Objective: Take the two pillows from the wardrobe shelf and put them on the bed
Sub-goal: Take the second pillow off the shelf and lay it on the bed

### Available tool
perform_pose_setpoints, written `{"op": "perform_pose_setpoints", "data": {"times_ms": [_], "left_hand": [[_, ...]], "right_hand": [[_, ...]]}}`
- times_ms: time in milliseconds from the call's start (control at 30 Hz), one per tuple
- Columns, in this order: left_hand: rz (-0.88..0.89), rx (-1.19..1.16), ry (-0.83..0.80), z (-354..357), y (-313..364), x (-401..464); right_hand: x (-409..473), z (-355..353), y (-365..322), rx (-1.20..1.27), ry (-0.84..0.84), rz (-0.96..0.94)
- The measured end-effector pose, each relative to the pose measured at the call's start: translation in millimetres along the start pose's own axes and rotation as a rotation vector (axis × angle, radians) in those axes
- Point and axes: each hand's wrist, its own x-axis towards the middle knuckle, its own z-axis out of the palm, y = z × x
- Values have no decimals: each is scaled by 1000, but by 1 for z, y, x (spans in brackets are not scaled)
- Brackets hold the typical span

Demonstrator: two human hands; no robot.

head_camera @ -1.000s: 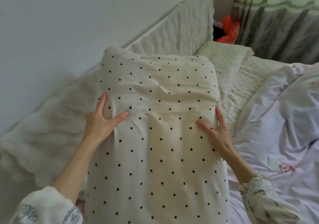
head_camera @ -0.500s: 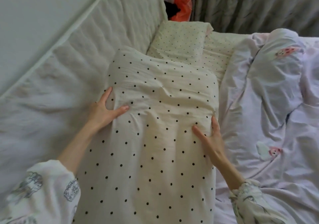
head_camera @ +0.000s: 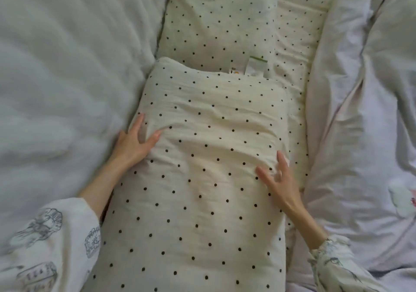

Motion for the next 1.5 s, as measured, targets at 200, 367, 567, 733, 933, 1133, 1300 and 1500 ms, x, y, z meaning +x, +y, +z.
{"op": "perform_pose_setpoints", "data": {"times_ms": [200,367,567,733,933,1133,1300,1500], "left_hand": [[-18,-43,9,11,-8,42],[-16,-214,72,10,5,51],[-44,-71,155,12,13,52],[56,-47,99,22,-16,-1],[157,60,117,45,-87,-118],[41,159,109,62,-147,-208],[-171,-25,55,61,-177,-239],[-301,0,-15,54,-185,-246]], "right_hand": [[38,10,-7,115,68,23],[42,16,-18,212,82,43],[47,24,-32,133,91,36],[-7,27,5,23,6,12],[-115,35,59,120,16,109],[-182,38,94,204,-30,212],[-209,36,115,351,-136,320],[-223,34,117,417,-202,294]]}}
